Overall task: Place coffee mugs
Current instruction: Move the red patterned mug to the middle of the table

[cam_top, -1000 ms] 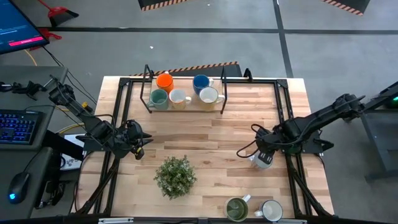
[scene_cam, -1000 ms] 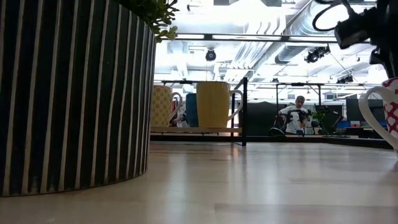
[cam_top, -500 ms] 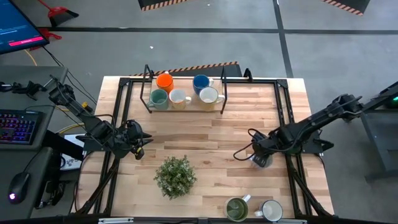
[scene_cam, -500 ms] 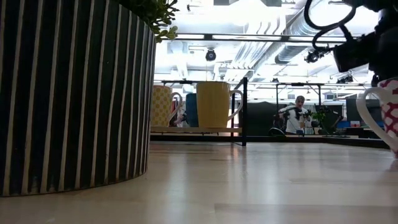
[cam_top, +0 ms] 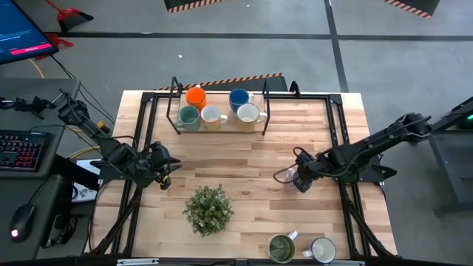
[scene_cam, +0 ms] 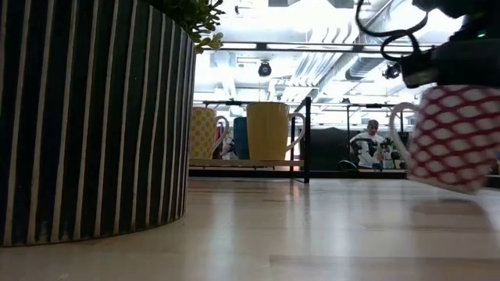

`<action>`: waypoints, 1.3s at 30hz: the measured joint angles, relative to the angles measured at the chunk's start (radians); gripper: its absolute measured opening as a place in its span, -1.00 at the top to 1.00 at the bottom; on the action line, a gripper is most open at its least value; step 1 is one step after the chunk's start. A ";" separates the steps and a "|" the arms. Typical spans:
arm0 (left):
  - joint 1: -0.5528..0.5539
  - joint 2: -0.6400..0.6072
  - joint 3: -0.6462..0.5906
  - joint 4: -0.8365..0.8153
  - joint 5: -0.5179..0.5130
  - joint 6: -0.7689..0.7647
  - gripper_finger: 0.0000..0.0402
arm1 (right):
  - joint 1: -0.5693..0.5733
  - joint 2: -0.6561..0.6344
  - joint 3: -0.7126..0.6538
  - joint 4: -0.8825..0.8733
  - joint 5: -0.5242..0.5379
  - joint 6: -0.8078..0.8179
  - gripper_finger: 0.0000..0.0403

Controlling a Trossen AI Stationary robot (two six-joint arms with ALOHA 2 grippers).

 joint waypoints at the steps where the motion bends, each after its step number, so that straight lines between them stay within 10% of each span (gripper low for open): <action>1: 0.002 0.000 0.000 0.000 -0.001 0.004 0.60 | -0.018 0.000 0.000 0.003 0.018 -0.007 0.99; 15: 0.034 0.000 0.000 0.000 -0.001 0.006 0.60 | -0.376 0.043 0.236 0.008 0.027 -0.465 1.00; 39: 0.034 0.000 0.000 0.000 -0.001 0.006 0.60 | -0.556 0.745 0.888 -0.166 -0.126 -1.054 1.00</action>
